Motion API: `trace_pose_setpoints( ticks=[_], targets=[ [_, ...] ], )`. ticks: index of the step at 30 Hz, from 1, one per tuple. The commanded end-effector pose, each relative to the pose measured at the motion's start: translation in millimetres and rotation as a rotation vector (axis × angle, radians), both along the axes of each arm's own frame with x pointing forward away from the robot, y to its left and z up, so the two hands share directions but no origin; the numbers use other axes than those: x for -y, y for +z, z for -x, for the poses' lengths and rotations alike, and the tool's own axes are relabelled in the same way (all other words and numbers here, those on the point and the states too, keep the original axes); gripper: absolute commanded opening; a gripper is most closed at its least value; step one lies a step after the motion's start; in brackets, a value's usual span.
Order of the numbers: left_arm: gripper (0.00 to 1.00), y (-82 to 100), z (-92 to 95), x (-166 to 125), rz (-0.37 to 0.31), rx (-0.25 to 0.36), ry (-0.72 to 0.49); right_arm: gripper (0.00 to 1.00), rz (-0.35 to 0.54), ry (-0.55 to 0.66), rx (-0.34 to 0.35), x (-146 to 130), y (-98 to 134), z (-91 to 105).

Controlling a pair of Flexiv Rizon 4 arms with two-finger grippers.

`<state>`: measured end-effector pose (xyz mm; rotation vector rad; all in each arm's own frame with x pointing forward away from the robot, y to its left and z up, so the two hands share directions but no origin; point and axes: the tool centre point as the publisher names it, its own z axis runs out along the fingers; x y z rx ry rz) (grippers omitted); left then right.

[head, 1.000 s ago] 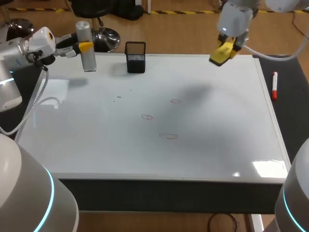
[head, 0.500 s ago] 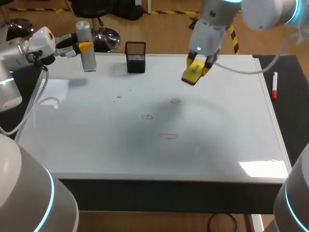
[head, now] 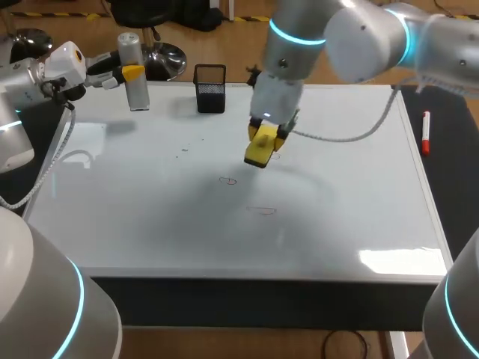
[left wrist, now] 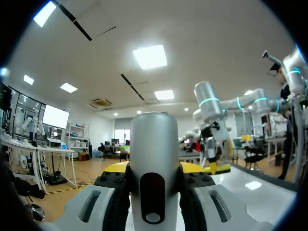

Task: Pick up the inspection probe, press it on each red-marked spot on the whiteboard one by one, put down the probe, pick up the eraser, and wipe off all the red marks.

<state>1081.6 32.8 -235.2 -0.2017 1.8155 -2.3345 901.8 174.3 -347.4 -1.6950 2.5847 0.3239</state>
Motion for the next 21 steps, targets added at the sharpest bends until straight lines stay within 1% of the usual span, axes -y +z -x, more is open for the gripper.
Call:
trace_pose_setpoints(
  ticks=[1, 3, 5, 6, 8, 9, 11, 17, 21],
  targets=[
    [0.00, 1.2, 0.5, 0, -0.001, 0.001, 0.001, 0.00, 0.084, 0.032, -0.004, -25, -13, -3.2],
    [0.00, 1.2, 0.5, 0, -0.001, 0.001, 0.001, 0.00, 0.086, 0.047, 0.002, -32, -19, -1.5],
    [0.00, 1.2, 0.5, 0, -0.001, 0.001, 0.001, 0.00, 0.113, 0.068, 0.010, -40, -25, 0.1],
    [0.00, 1.2, 0.5, 0, -0.001, 0.001, 0.001, 0.00, 0.104, 0.073, 0.008, -43, -27, 0.9],
    [0.00, 1.2, 0.5, 0, -0.001, 0.001, 0.001, 0.00, 0.129, 0.088, 0.018, -50, -32, 1.9],
    [0.00, 1.2, 0.5, 0, -0.001, 0.001, 0.001, 0.00, 0.108, 0.085, 0.011, -53, -35, 1.8],
    [0.00, 1.2, 0.5, 0, -0.001, 0.001, 0.001, 0.00, 0.125, 0.086, 0.022, -57, -41, 1.2],
    [0.00, 1.2, 0.5, 0, -0.001, 0.001, 0.001, 0.00, 0.118, 0.084, 0.041, -75, -55, -0.1],
    [0.00, 1.2, 0.5, 0, -0.001, 0.001, 0.001, 0.00, 0.116, 0.096, 0.048, -88, -60, 0.4]
  ],
)
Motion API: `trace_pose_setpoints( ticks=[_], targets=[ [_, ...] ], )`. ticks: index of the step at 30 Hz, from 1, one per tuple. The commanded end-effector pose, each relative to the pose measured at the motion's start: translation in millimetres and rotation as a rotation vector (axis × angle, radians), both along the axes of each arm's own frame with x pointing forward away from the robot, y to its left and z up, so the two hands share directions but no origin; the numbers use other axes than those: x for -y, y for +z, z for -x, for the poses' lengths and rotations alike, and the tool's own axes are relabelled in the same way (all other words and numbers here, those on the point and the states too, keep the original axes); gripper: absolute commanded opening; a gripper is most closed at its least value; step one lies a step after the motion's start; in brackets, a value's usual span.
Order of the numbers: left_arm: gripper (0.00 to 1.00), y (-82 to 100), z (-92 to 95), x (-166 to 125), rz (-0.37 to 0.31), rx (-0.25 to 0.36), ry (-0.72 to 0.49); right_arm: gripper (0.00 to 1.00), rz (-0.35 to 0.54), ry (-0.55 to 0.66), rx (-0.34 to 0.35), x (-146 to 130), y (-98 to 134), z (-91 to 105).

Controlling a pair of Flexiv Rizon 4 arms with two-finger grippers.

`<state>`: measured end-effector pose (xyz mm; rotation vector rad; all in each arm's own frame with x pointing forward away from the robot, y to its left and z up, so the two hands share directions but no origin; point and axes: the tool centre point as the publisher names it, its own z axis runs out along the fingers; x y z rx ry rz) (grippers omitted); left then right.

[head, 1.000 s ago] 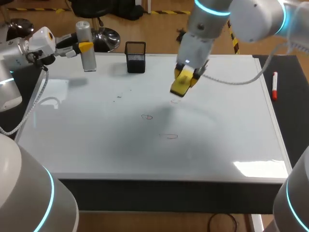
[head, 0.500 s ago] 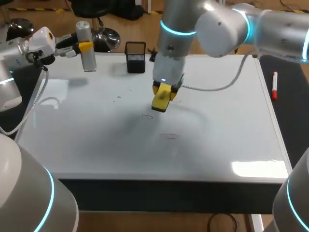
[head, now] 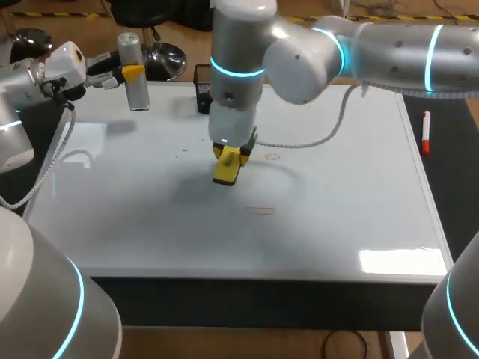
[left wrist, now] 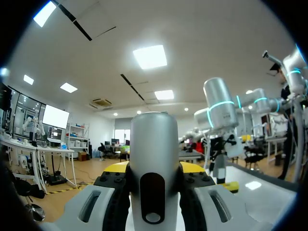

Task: Pick up the inspection probe, press it on each red-marked spot on the whiteboard one by one, put down the probe, pick up the eraser, and wipe off all the red marks.

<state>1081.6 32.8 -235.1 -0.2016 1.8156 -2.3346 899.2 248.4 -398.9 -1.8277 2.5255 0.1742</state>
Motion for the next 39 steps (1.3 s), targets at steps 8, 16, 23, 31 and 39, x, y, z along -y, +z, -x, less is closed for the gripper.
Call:
trace_pose_setpoints(
  ticks=[8, 16, 23, 31, 39],
  targets=[
    [0.00, 1.1, 0.5, 0, -0.001, 0.001, 0.001, 0.00, 0.047, 0.025, 0.004, -34, -19, 2.4],
    [0.00, 1.1, 0.5, 0, -0.001, 0.001, 0.001, 0.00, 0.044, 0.033, -0.014, -38, -23, 10.3],
    [0.00, 1.1, 0.5, 0, -0.001, 0.001, 0.001, 0.00, 0.055, 0.020, -0.025, -31, -35, 11.4],
    [0.00, 1.1, 0.5, 0, -0.001, 0.001, 0.001, 0.00, 0.065, 0.019, -0.032, -27, -49, 12.7],
    [0.00, 1.1, 0.5, 0, -0.001, 0.001, 0.001, 0.00, 0.085, 0.001, -0.047, -13, -60, 15.3]
  ],
)
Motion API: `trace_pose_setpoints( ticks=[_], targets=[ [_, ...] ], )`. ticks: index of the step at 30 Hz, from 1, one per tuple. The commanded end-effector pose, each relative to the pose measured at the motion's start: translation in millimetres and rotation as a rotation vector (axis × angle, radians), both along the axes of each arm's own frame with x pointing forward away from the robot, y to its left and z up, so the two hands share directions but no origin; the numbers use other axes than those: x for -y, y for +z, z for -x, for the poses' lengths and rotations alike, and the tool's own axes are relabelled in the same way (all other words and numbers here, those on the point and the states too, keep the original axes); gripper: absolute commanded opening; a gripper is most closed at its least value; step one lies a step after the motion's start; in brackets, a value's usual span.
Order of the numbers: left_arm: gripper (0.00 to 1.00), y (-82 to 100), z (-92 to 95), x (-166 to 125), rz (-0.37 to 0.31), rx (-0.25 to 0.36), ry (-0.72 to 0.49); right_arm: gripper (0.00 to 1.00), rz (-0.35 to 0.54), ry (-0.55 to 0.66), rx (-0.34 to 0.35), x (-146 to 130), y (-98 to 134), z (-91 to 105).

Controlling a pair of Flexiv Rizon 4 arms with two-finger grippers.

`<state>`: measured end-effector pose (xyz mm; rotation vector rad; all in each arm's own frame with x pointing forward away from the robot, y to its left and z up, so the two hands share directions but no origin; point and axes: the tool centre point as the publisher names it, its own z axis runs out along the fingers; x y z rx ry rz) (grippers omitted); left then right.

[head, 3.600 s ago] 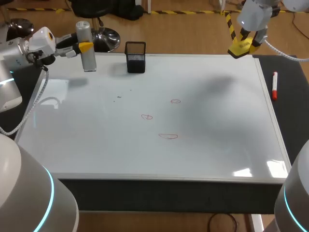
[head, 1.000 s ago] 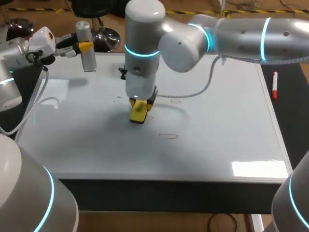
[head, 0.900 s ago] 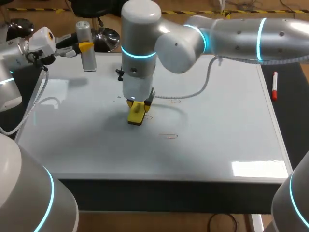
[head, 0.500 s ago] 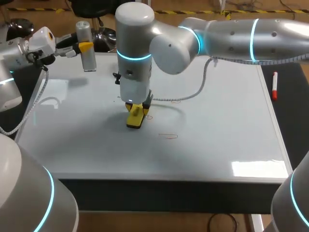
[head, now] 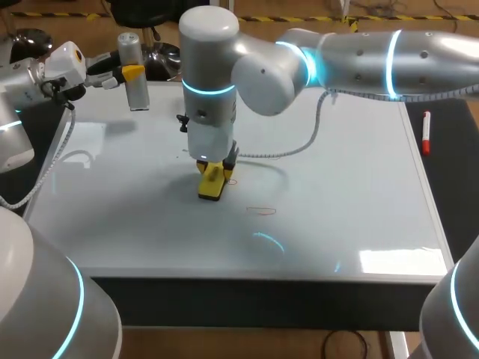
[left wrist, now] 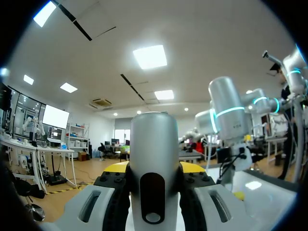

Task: Pick up the inspection probe, press it on each red-marked spot on the whiteboard one by one, put down the probe, pick up the eraser, and wipe off all the red marks.

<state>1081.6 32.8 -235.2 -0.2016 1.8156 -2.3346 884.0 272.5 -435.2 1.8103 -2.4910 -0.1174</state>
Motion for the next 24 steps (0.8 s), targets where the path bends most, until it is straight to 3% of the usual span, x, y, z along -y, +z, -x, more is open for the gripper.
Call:
trace_pose_setpoints(
  ticks=[1, 24],
  targets=[
    [0.00, 1.1, 0.5, 0, -0.001, 0.001, 0.001, 0.00, 0.012, -0.013, -0.006, 14, -24, 0.3],
    [0.00, 1.1, 0.5, 0, -0.001, 0.001, 0.001, 0.00, 0.053, -0.104, -0.038, 60, -43, 4.1]
  ],
)
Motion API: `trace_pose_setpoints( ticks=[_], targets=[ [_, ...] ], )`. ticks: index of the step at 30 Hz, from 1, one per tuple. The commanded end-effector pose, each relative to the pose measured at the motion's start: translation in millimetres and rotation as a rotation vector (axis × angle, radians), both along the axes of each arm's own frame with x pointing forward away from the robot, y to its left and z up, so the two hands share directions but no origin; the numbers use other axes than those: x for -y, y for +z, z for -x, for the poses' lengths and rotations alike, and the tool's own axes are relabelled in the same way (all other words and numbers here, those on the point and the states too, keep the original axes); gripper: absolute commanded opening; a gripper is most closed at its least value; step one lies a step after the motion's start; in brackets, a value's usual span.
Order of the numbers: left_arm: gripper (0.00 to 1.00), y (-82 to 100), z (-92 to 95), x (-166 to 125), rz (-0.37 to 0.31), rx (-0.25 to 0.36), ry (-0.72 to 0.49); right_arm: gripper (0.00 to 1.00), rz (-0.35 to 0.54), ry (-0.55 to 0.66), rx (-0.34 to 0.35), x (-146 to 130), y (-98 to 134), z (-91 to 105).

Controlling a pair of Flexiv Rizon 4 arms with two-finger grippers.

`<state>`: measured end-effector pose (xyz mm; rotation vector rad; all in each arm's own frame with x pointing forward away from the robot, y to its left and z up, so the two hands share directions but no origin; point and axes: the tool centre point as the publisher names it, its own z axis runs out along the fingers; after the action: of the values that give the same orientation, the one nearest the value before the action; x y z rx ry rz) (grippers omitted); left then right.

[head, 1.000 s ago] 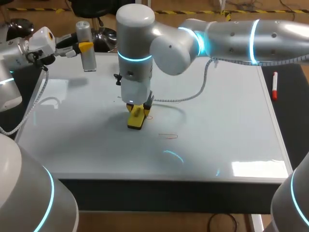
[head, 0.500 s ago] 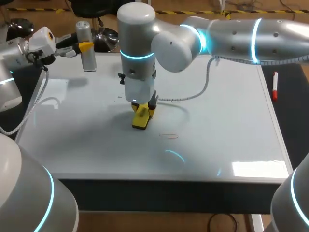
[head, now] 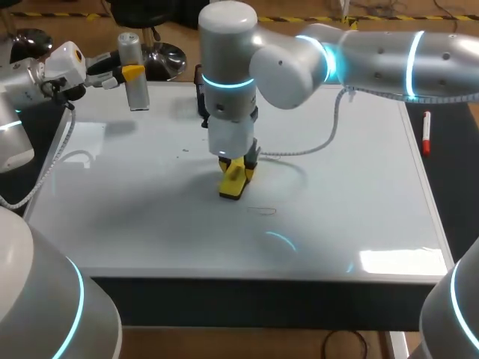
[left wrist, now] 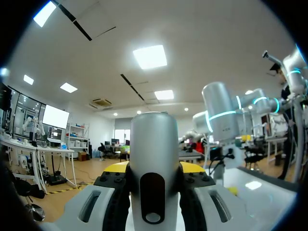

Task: Pick up the inspection probe, press it on each red-marked spot on the whiteboard one by one, put down the probe, pick up the eraser, and wipe off all the red marks.

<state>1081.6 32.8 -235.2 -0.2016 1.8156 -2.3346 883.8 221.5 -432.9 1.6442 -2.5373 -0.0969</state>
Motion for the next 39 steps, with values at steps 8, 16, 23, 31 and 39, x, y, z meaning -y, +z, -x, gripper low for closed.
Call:
trace_pose_setpoints(
  ticks=[8, 16, 23, 31, 39],
  targets=[
    [0.00, 1.1, 0.5, 0, -0.001, 0.001, 0.001, 0.00, -0.016, -0.014, 0.052, 14, 5, -9.0],
    [0.00, 1.1, 0.5, 0, -0.001, 0.001, 0.001, 0.00, -0.046, -0.040, 0.126, 39, 69, -38.8],
    [0.00, 1.1, 0.5, 0, -0.001, 0.001, 0.001, 0.00, -0.024, -0.061, 0.131, 62, 73, -60.3],
    [0.00, 1.1, 0.5, 0, -0.001, 0.001, 0.001, 0.00, -0.026, -0.048, 0.111, 47, 69, -51.1],
    [0.00, 1.1, 0.5, 0, -0.001, 0.001, 0.001, 0.00, -0.037, 0.037, 0.105, -10, 53, -17.1]
  ],
)
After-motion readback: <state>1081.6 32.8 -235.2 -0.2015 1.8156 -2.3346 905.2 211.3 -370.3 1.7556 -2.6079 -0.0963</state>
